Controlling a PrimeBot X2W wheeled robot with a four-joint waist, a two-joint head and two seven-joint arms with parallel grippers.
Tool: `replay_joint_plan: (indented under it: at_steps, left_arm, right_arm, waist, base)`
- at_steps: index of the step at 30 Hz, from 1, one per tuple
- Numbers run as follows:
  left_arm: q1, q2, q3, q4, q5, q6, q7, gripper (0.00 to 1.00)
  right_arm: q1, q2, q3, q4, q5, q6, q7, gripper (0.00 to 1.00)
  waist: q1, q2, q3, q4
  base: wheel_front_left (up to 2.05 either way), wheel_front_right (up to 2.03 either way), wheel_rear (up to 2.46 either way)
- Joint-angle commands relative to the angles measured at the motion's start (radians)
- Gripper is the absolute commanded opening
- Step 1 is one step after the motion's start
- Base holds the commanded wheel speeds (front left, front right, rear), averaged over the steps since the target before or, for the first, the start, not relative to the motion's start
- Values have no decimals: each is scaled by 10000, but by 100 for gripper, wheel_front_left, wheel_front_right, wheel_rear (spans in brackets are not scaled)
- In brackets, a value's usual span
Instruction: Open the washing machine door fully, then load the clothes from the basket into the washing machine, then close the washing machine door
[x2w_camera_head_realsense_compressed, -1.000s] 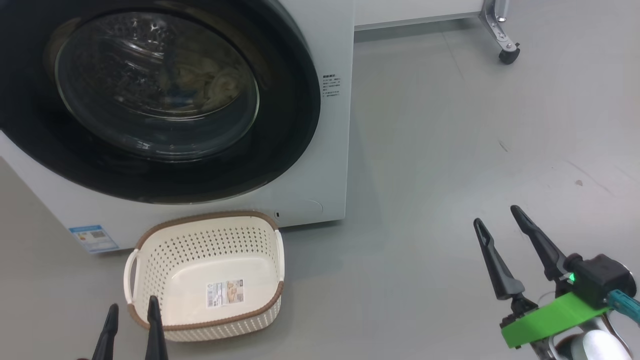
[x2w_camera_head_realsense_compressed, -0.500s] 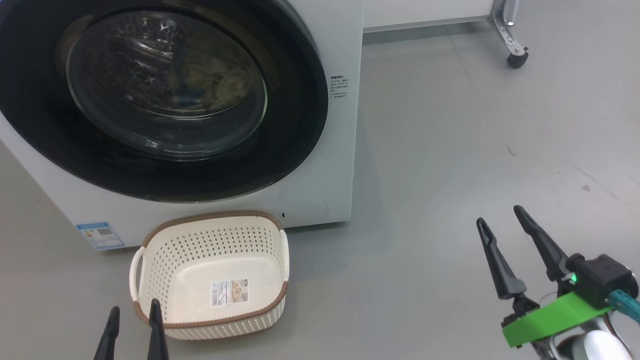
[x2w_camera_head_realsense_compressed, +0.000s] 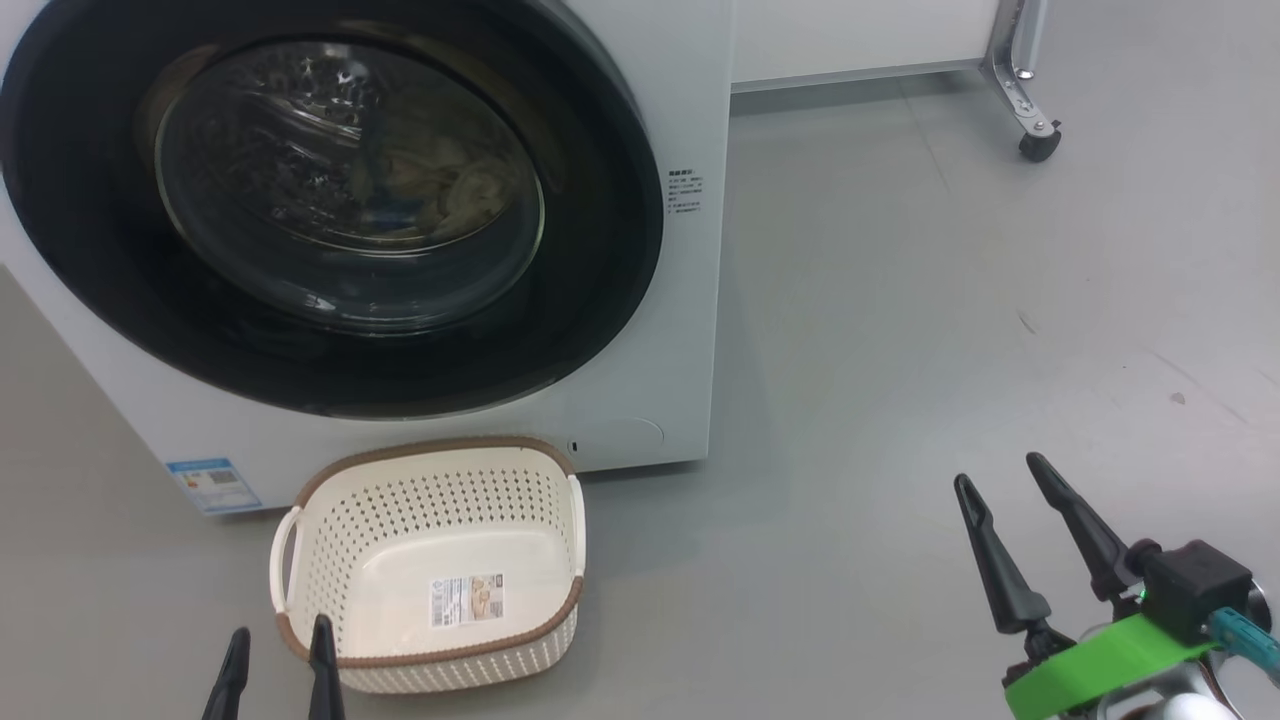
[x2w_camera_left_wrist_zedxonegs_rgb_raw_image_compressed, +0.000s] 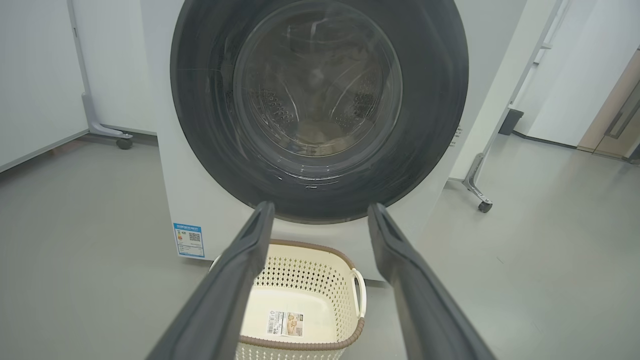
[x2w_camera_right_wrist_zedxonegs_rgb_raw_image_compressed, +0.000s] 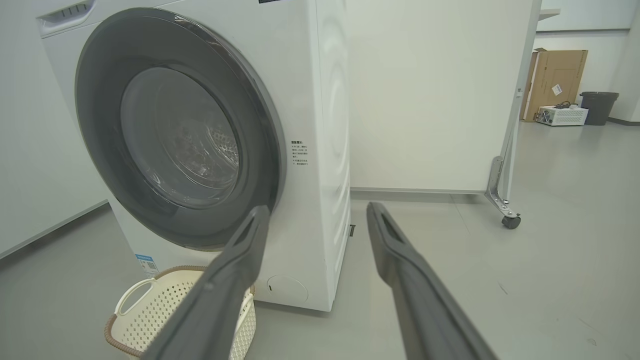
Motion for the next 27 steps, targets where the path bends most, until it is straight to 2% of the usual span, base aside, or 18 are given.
replay_joint_plan:
  at_steps: [1, 27]
  left_arm:
    - [-294, 32, 313, -381, 77, 4, -69, 100]
    - [-154, 32, 318, -560, 75, 4, -69, 100]
  right_arm:
    - [-296, -87, 129, -286, -2, -38, -13, 100]
    - [-187, -88, 158, -196, 10, -38, -13, 100]
  waist:
    - [1, -1, -14, 22]
    - [1, -1, -154, 45]
  base:
    - [0, 0, 0]
    - [0, 0, 0]
